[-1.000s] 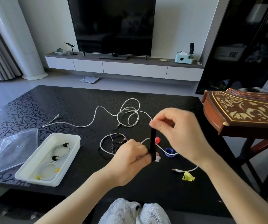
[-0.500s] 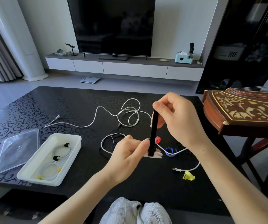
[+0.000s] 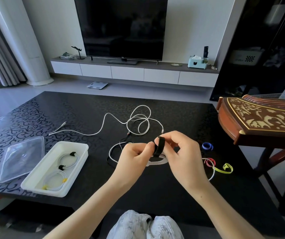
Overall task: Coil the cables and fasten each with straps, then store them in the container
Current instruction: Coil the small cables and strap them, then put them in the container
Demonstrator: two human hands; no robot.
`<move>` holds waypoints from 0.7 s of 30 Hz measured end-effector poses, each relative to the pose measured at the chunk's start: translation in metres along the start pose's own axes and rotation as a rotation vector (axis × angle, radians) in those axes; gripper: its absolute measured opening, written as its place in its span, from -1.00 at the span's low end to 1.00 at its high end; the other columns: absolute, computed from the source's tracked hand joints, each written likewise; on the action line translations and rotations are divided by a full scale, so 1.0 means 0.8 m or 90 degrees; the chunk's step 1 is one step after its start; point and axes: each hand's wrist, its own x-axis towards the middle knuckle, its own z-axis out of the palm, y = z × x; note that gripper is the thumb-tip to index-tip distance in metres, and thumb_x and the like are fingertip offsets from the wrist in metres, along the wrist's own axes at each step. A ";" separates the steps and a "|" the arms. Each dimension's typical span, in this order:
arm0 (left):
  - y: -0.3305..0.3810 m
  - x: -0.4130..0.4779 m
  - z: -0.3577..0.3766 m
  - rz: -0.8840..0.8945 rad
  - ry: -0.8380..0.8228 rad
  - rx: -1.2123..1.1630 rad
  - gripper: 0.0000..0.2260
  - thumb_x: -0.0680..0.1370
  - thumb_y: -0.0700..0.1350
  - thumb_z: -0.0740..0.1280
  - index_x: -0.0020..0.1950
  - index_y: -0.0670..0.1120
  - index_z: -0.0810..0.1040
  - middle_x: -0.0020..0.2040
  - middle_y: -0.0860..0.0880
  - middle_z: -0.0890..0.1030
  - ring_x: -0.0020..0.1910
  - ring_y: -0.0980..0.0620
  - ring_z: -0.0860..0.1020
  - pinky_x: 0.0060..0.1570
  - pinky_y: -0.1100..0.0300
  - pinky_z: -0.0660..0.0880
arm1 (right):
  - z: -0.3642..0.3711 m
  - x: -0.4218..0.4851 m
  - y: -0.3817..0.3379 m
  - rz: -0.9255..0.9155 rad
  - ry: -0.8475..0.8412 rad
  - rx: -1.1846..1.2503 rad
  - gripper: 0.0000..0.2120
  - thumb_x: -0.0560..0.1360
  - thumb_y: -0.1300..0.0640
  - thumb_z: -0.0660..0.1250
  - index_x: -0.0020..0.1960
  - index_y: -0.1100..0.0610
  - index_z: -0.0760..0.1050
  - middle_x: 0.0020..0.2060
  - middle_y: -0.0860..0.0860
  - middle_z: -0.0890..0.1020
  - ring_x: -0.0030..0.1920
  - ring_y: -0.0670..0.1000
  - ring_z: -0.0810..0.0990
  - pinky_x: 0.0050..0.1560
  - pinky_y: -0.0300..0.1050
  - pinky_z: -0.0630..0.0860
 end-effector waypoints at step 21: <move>0.019 0.012 0.019 -0.355 -0.080 -0.055 -0.65 0.60 0.01 0.20 -0.35 -0.09 0.45 -0.45 0.00 0.44 -0.47 0.07 0.38 -0.29 0.22 0.40 | 0.038 0.002 0.035 -0.065 0.167 -0.116 -0.66 0.57 0.04 0.07 -0.20 0.19 0.50 -0.51 -0.06 0.46 -0.52 -0.09 0.42 -0.49 -0.26 0.33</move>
